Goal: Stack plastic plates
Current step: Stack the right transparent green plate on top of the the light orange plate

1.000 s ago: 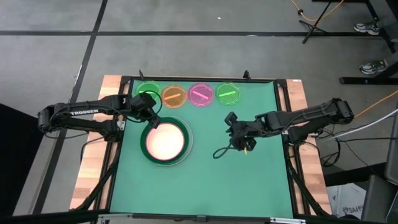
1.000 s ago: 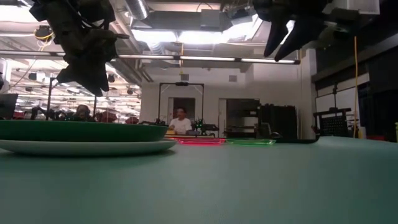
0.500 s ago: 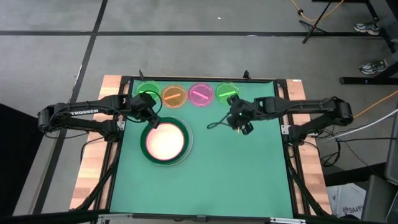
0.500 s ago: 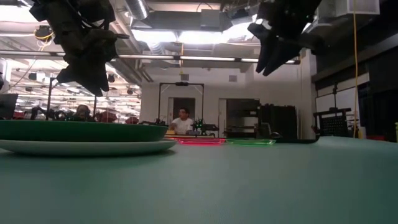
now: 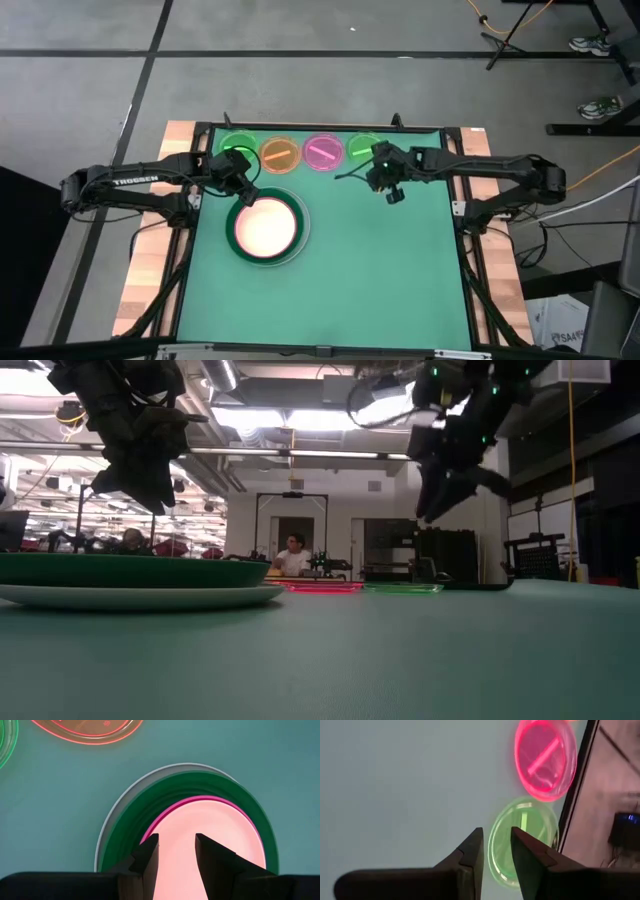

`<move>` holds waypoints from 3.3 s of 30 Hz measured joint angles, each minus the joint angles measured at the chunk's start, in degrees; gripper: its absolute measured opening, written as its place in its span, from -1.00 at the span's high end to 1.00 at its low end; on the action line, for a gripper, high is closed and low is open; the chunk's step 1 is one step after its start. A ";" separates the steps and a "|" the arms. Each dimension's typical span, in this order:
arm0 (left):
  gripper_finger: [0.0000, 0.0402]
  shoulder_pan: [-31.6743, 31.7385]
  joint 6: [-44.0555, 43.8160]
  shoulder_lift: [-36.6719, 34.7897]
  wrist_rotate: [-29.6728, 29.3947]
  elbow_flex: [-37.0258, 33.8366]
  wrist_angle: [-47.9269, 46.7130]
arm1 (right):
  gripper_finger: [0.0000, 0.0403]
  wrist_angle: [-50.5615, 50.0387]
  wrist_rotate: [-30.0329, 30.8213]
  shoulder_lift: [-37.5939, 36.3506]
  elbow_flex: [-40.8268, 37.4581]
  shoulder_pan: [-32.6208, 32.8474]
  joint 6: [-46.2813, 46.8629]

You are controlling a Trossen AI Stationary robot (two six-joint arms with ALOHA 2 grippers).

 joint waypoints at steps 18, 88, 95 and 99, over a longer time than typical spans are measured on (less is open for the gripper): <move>0.40 -0.01 0.01 0.00 -1.33 0.00 -0.02 | 0.56 14.57 -9.95 3.40 -6.47 -14.51 -4.52; 0.40 -0.01 -0.01 0.02 -2.95 0.02 0.00 | 0.57 22.64 -9.44 20.79 -6.36 -16.77 -6.32; 0.40 -0.01 0.00 0.02 -2.96 0.01 0.00 | 0.82 22.43 -9.90 20.85 -6.40 -16.80 -7.30; 0.40 -0.01 0.01 0.02 -2.97 0.02 0.01 | 0.95 22.58 -9.65 20.87 -6.42 -16.82 -7.34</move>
